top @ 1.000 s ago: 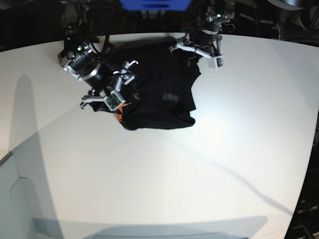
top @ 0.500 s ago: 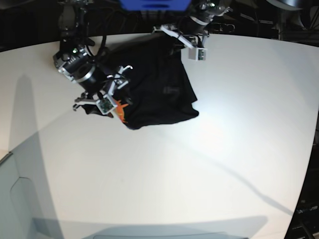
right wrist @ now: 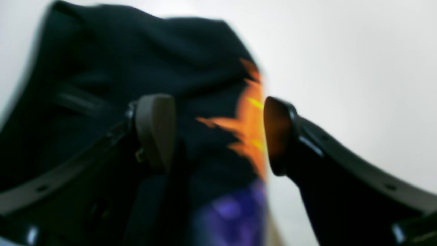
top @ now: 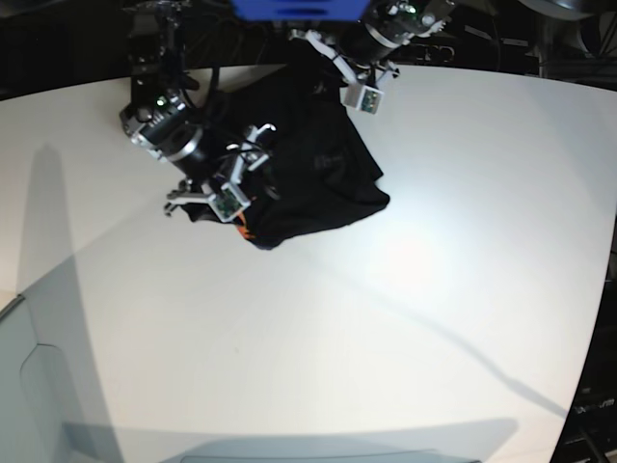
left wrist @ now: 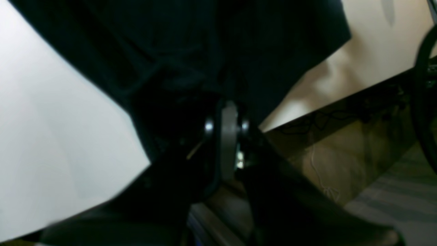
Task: Fold the T-shirt properly
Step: 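Drag the shirt with the right gripper while the left gripper holds its edge, then move both grippers onto the shirt's edges and grasp them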
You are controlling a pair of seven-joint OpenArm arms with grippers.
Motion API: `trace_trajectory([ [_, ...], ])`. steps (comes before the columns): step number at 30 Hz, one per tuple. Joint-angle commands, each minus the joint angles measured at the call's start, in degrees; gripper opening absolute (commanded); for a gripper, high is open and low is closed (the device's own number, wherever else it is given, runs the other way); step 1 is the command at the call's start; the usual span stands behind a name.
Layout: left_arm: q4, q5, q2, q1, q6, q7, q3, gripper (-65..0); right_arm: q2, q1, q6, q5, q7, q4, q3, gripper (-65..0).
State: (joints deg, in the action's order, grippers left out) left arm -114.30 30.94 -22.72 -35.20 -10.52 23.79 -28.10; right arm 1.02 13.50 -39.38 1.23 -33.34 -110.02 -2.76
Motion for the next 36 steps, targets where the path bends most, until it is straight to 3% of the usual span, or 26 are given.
trace_trajectory([
  [1,-0.56,0.23,-0.18,-0.36,0.46,-0.80,-0.17,-65.0,0.61,-2.02,-0.62,-1.02,1.74,-1.06,-0.97,-23.9],
  [21,-0.38,0.14,-2.73,-1.85,0.37,-0.80,0.27,-65.0,0.96,-18.99,-0.62,-1.10,2.18,25.75,-2.55,-23.9],
  [30,-0.29,-2.76,-3.79,-3.44,0.37,-0.89,1.94,-65.0,0.52,-23.65,-0.62,-0.93,2.18,31.56,4.13,-23.9],
  [36,-0.29,-5.14,-2.64,-4.49,0.37,-0.89,5.90,-65.0,-2.64,-24.97,-0.62,-0.84,2.44,32.87,6.24,-23.9],
])
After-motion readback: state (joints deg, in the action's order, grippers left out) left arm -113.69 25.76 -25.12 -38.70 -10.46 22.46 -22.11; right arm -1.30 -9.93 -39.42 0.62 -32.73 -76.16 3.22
